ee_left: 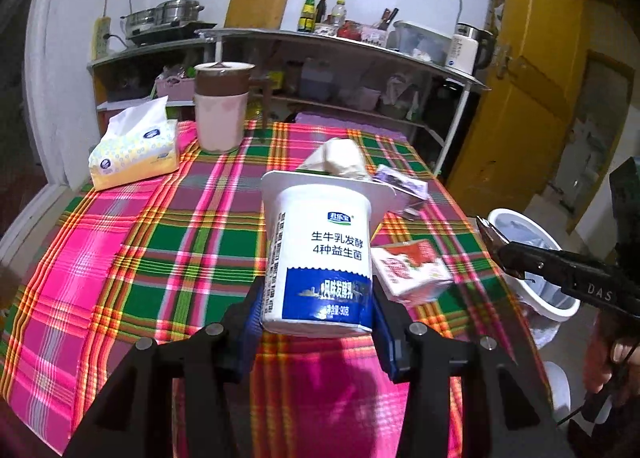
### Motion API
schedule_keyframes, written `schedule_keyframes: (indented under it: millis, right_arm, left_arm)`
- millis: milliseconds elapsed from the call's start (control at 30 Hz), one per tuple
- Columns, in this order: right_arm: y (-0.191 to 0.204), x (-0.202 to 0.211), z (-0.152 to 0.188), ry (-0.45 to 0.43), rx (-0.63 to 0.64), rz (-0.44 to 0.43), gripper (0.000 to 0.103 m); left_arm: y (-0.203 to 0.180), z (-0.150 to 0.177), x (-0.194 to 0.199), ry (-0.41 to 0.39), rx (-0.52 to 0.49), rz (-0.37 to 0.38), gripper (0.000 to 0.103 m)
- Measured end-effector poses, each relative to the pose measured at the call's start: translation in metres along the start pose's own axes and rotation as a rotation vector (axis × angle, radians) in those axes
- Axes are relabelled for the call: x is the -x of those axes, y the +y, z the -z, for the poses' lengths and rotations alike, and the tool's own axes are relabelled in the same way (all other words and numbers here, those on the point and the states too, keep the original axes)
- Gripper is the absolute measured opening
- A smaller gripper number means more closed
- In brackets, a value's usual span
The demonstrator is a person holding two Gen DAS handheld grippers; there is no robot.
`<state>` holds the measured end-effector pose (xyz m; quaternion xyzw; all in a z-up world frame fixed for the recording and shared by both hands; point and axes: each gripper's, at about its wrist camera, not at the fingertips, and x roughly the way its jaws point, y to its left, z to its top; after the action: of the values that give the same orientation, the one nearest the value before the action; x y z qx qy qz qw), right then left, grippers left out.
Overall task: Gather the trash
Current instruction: 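Lift the yogurt cup with the left tool while the right tool lifts the brown wrapper, then carry the yogurt cup with the left tool while the right tool carries the brown wrapper to the bin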
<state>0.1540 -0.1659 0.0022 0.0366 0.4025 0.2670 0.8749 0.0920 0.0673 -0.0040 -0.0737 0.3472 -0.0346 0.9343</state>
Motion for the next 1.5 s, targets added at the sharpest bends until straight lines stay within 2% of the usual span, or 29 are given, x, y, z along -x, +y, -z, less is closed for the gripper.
schedule_keyframes:
  millis: [300, 633, 1033, 1500]
  right_arm:
    - [0.003, 0.038, 0.015, -0.05, -0.01, 0.013, 0.01]
    - [-0.008, 0.061, 0.028, -0.086, -0.036, 0.036, 0.01]
    - [-0.044, 0.072, 0.037, -0.103, -0.099, 0.087, 0.01]
    - [-0.122, 0.087, 0.049, -0.114, -0.233, 0.204, 0.01]
  left_arm:
    - [-0.036, 0.002, 0.023, -0.027, -0.05, 0.042, 0.048]
    - [-0.066, 0.004, 0.027, -0.029, -0.092, 0.082, 0.048]
    - [-0.108, -0.003, 0.0, 0.005, -0.152, 0.144, 0.048]
    - [-0.185, -0.013, -0.052, 0.073, -0.268, 0.259, 0.048]
